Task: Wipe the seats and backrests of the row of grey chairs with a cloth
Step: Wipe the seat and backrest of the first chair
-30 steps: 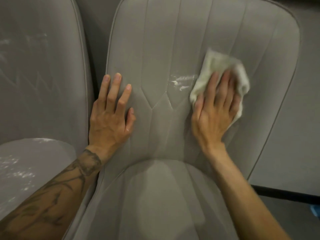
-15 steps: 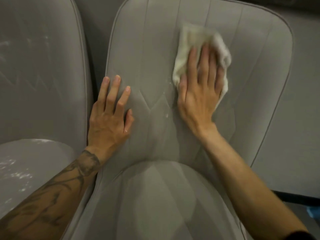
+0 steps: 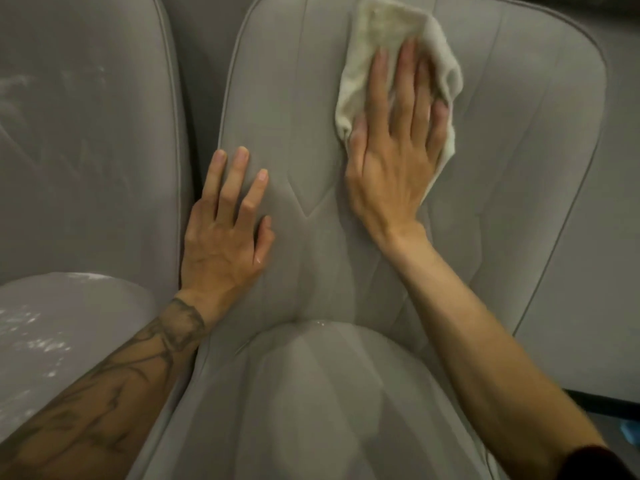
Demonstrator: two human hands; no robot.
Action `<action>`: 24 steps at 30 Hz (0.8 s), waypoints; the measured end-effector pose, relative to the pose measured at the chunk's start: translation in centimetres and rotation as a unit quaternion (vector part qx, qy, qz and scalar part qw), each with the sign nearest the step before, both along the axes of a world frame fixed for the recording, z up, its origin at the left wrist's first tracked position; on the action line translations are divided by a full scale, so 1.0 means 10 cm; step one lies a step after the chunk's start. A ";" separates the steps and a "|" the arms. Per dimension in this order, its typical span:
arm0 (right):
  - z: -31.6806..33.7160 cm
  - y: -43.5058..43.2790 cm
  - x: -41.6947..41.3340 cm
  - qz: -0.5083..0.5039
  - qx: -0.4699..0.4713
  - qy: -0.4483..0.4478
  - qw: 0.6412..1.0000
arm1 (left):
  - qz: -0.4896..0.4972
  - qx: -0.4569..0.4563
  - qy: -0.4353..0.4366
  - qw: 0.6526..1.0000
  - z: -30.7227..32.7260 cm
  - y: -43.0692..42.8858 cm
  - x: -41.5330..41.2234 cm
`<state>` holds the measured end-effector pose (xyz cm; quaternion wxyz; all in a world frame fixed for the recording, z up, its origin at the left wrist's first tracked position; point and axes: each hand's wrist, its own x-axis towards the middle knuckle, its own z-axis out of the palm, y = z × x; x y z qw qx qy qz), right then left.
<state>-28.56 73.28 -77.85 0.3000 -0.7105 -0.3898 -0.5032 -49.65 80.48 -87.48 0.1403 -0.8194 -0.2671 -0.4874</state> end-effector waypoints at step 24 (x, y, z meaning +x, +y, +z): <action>-0.56 -0.30 -0.20 0.069 -0.141 -0.027 0.987 | -0.009 0.005 -0.006 1.000 0.02 0.00 0.01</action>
